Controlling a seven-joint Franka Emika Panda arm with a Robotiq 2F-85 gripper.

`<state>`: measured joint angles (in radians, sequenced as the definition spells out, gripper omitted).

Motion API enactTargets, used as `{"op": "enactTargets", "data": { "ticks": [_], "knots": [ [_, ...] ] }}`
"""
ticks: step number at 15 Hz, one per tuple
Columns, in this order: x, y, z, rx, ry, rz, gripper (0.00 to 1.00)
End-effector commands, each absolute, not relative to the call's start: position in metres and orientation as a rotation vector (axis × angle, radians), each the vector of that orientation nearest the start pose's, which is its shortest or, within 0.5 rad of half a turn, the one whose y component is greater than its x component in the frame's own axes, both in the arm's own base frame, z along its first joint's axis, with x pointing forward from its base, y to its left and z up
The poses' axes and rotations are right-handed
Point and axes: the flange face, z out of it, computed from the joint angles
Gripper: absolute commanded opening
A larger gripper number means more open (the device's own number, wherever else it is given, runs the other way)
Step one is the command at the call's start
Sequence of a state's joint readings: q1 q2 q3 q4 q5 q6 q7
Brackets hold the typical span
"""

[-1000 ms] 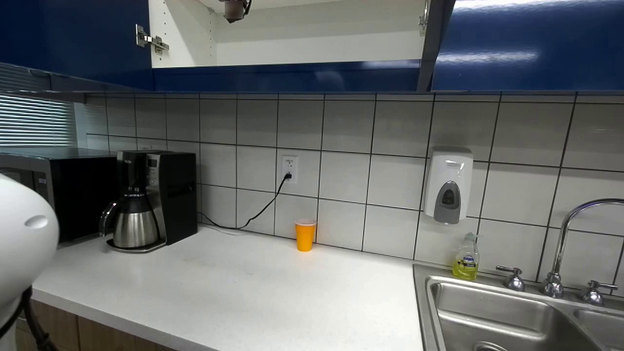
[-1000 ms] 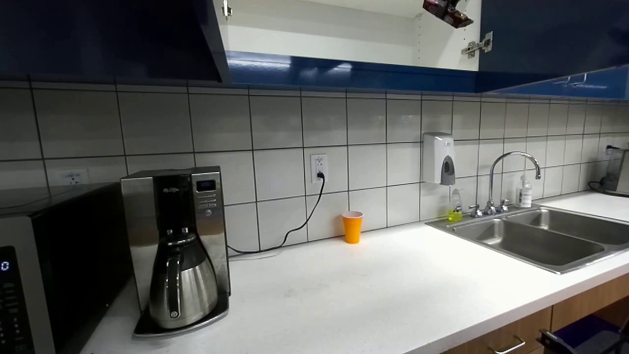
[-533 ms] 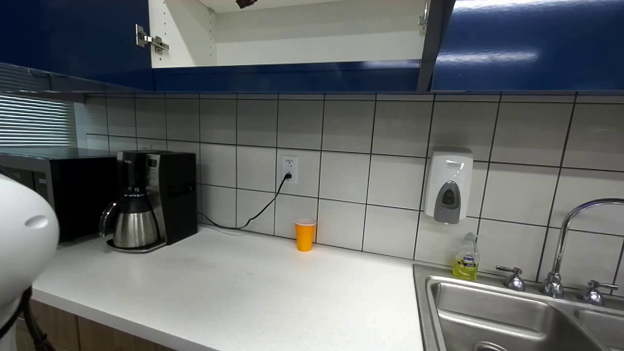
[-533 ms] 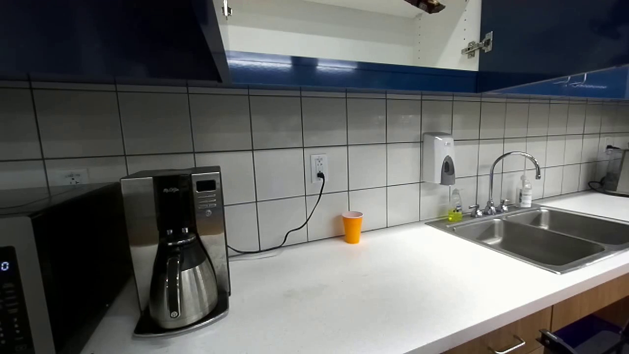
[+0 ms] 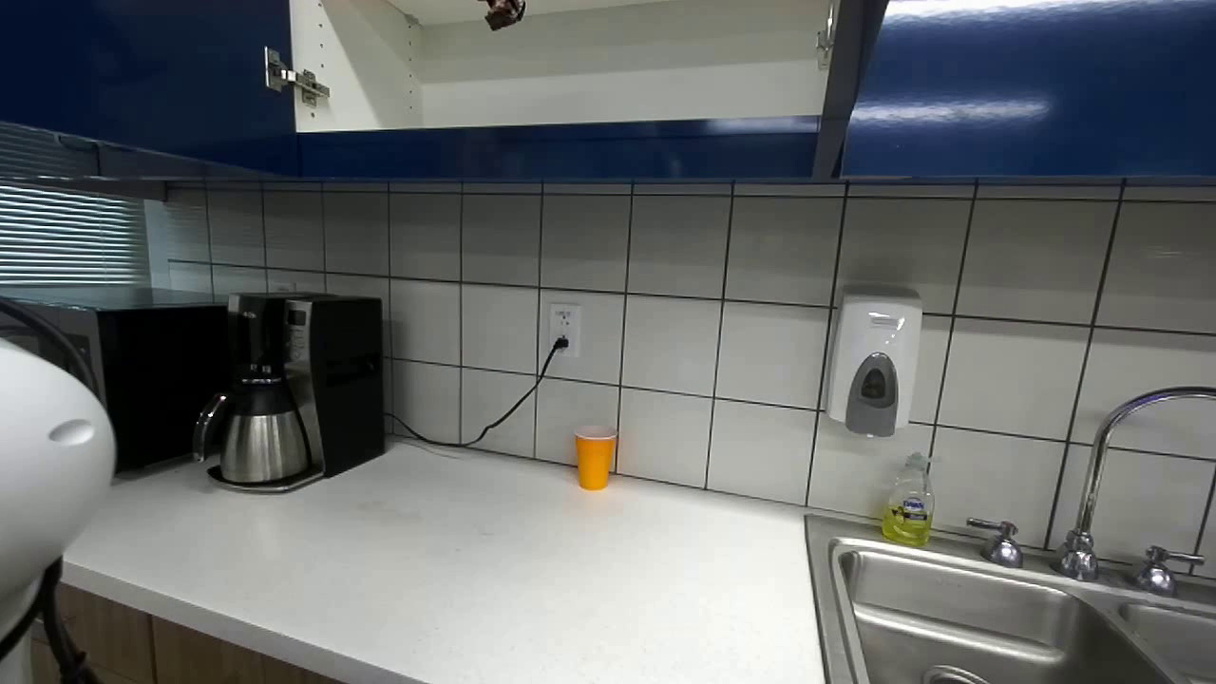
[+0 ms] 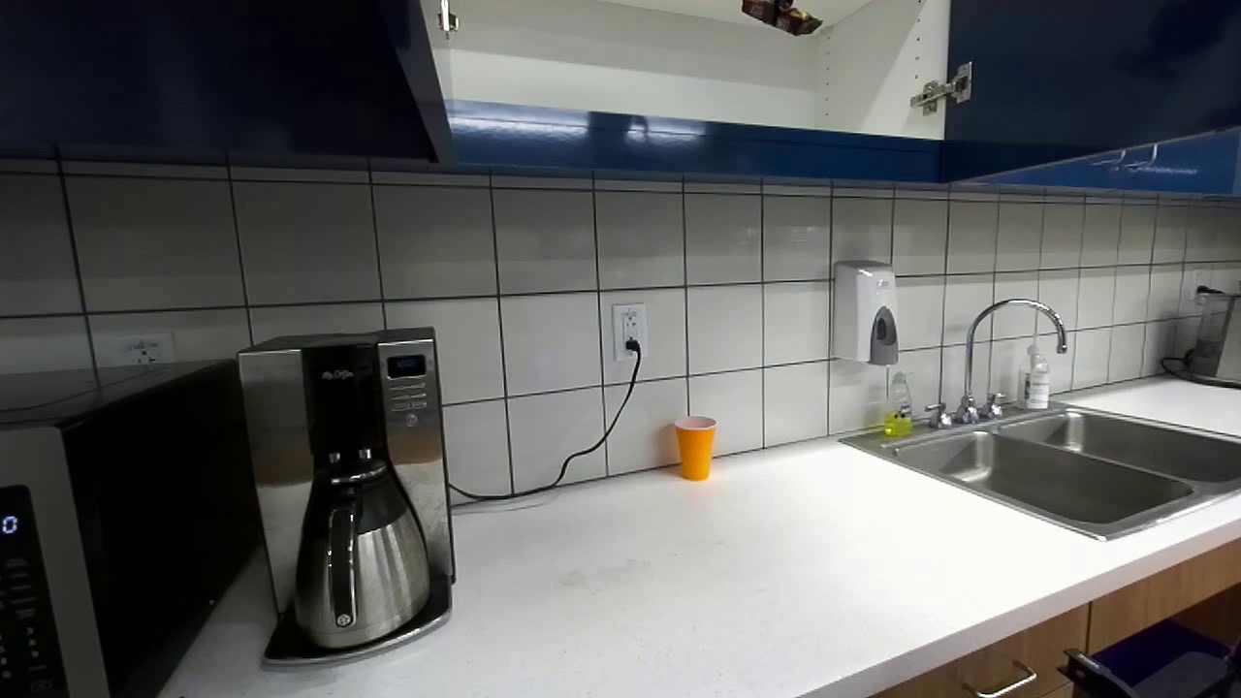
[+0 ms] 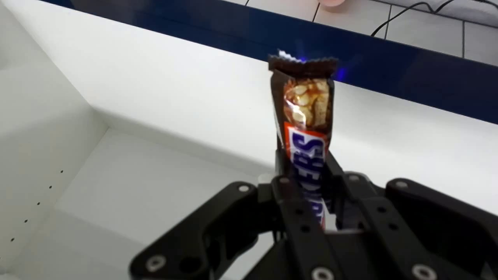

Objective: Put the chocolate bar inside the cabinet

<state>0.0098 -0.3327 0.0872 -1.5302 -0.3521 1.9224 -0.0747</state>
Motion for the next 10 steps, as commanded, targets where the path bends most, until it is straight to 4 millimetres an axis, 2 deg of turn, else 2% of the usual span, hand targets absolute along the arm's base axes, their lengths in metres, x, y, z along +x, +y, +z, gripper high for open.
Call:
{"op": "enactTargets", "data": {
  "ticks": [1, 6, 10],
  "knots": [
    [0.461, 0.036, 0.868, -3.323, -0.299, -1.175, 0.05],
    [0.487, 0.037, 0.858, -3.357, -0.292, -1.086, 0.05],
    [0.506, 0.037, 0.842, -3.375, -0.294, -1.02, 0.05]
  ]
}}
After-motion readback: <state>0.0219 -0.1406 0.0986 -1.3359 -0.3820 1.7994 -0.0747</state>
